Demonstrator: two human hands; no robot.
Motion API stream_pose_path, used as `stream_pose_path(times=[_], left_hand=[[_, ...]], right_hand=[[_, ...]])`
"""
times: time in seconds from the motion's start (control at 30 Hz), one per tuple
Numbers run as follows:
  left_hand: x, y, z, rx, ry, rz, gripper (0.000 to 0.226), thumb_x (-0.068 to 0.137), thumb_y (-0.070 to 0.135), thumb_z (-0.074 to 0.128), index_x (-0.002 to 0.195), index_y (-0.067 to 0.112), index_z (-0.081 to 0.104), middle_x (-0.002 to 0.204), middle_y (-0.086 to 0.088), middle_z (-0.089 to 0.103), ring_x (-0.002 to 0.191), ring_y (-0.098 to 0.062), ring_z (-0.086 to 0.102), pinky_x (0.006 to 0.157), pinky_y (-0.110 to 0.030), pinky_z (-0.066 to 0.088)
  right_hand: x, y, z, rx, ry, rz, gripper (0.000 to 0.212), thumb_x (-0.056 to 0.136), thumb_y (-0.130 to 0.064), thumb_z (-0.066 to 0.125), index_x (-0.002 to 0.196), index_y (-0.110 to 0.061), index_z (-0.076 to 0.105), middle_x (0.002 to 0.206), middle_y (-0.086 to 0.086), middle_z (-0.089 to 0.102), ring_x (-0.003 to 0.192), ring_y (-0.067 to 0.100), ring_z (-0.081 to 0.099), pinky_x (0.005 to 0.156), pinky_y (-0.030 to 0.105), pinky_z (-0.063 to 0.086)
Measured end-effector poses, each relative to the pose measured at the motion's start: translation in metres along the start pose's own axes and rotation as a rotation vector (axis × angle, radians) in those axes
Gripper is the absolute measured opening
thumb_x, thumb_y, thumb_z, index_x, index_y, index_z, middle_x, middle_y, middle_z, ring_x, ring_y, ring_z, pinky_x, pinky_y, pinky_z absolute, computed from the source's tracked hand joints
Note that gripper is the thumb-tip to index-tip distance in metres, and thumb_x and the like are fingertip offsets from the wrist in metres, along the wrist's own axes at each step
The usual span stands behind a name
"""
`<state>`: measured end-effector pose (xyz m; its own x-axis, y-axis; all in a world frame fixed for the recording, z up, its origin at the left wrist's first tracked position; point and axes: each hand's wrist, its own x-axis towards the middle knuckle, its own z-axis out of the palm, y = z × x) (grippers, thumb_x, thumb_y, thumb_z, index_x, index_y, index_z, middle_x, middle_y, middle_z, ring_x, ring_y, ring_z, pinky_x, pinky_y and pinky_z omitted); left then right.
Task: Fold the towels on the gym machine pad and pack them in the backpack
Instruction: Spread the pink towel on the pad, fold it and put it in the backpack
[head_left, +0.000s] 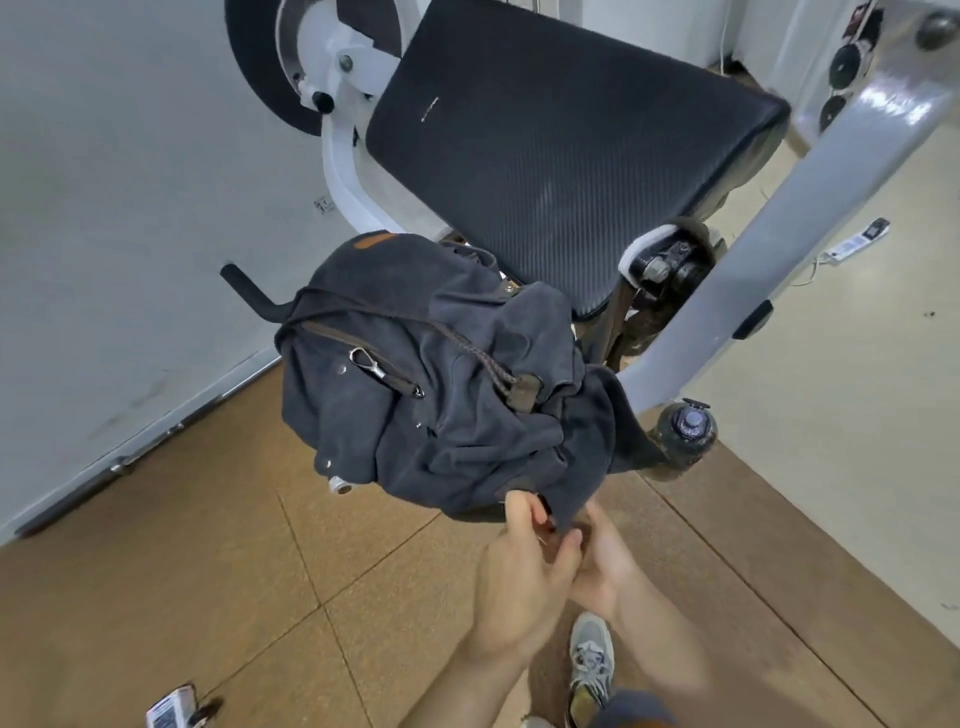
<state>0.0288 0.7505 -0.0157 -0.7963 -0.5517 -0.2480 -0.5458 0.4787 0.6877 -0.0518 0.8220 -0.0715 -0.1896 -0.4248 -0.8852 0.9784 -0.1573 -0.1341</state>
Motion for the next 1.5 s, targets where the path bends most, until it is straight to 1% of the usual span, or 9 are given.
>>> stream_pose_path(times=[0.27, 0.4, 0.5, 0.7, 0.9, 1.07, 1.17, 1.3, 1.5], left_hand=[[-0.005, 0.002, 0.008, -0.212, -0.143, -0.115, 0.018, 0.098, 0.021, 0.049, 0.110, 0.017, 0.061, 0.093, 0.004, 0.070, 0.086, -0.011, 0.065, 0.085, -0.034, 0.053], [-0.032, 0.036, -0.011, -0.807, -0.074, -0.273, 0.018, 0.100, 0.009, 0.047, 0.084, 0.011, 0.057, 0.082, -0.017, 0.068, 0.068, -0.015, 0.066, 0.063, -0.026, 0.054], [-0.055, 0.064, -0.022, -1.098, -0.087, -0.298, 0.019, 0.102, 0.012, 0.044, 0.089, 0.003, 0.054, 0.083, -0.014, 0.069, 0.072, -0.018, 0.072, 0.061, -0.023, 0.054], [-0.061, 0.096, -0.055, -1.566, -0.024, -0.408, 0.015, 0.103, 0.011, 0.044, 0.103, 0.005, 0.058, 0.088, -0.014, 0.074, 0.083, -0.023, 0.073, 0.080, -0.033, 0.057], [-0.063, 0.092, -0.072, -1.018, -0.083, -0.424, 0.023, 0.099, 0.021, 0.045, 0.103, 0.008, 0.063, 0.071, -0.005, 0.073, 0.055, -0.016, 0.066, 0.058, -0.025, 0.052], [-0.034, 0.080, -0.087, -0.240, 0.062, -0.326, 0.024, 0.084, 0.034, 0.052, 0.063, 0.022, 0.051, 0.056, 0.004, 0.054, 0.053, -0.014, 0.050, 0.057, -0.027, 0.040], [-0.010, 0.085, -0.108, -0.405, 0.413, -0.125, 0.011, 0.089, 0.027, 0.057, 0.078, 0.025, 0.057, 0.075, 0.005, 0.064, 0.072, -0.011, 0.060, 0.069, -0.030, 0.049], [0.025, 0.115, -0.137, -0.878, 0.383, -0.028, 0.024, 0.100, 0.031, 0.047, 0.112, 0.021, 0.066, 0.106, 0.007, 0.072, 0.101, -0.007, 0.066, 0.087, -0.026, 0.054], [0.056, 0.071, -0.121, -1.073, 0.553, -0.364, 0.032, 0.103, 0.025, 0.045, 0.099, 0.008, 0.072, 0.098, -0.010, 0.073, 0.086, -0.020, 0.069, 0.077, -0.032, 0.055]], right_hand=[[-0.032, 0.016, -0.005, -0.261, 0.036, -0.363, 0.018, 0.100, -0.017, 0.048, 0.110, -0.006, 0.060, 0.067, 0.006, 0.072, 0.057, 0.014, 0.067, 0.054, 0.027, 0.054], [-0.085, 0.020, -0.036, -1.136, 0.077, -0.904, 0.026, 0.082, -0.048, 0.070, 0.105, -0.036, 0.062, 0.099, 0.000, 0.066, 0.085, 0.009, 0.063, 0.069, 0.026, 0.051], [-0.113, 0.013, -0.057, -1.644, 0.525, -1.283, 0.057, 0.051, -0.051, 0.087, 0.100, -0.030, 0.068, 0.090, 0.005, 0.054, 0.079, 0.028, 0.056, 0.063, 0.034, 0.045], [-0.212, -0.029, -0.033, -1.553, 0.532, -1.396, 0.014, 0.081, -0.020, 0.059, 0.072, -0.031, 0.058, 0.065, -0.008, 0.060, 0.064, 0.019, 0.057, 0.054, 0.036, 0.047], [-0.273, -0.074, 0.034, -1.552, 0.597, -1.745, 0.017, 0.079, -0.012, 0.070, 0.076, -0.028, 0.069, 0.065, -0.002, 0.065, 0.065, 0.028, 0.058, 0.066, 0.040, 0.048], [-0.231, -0.107, 0.124, -1.725, 0.039, -2.060, 0.007, 0.088, -0.023, 0.063, 0.089, -0.028, 0.068, 0.086, -0.009, 0.068, 0.083, 0.019, 0.062, 0.077, 0.043, 0.046], [-0.192, -0.129, 0.174, -1.833, -0.365, -1.967, 0.013, 0.089, -0.031, 0.056, 0.095, -0.026, 0.067, 0.085, -0.008, 0.065, 0.082, 0.017, 0.062, 0.073, 0.042, 0.047], [-0.156, -0.144, 0.223, -2.045, -0.718, -1.657, 0.013, 0.096, -0.033, 0.051, 0.101, -0.030, 0.062, 0.088, -0.009, 0.061, 0.083, 0.010, 0.058, 0.076, 0.033, 0.045], [-0.113, -0.149, 0.267, -2.557, -0.936, -1.087, 0.024, 0.092, -0.041, 0.057, 0.094, -0.020, 0.068, 0.092, -0.006, 0.068, 0.090, 0.015, 0.060, 0.083, 0.038, 0.050]])
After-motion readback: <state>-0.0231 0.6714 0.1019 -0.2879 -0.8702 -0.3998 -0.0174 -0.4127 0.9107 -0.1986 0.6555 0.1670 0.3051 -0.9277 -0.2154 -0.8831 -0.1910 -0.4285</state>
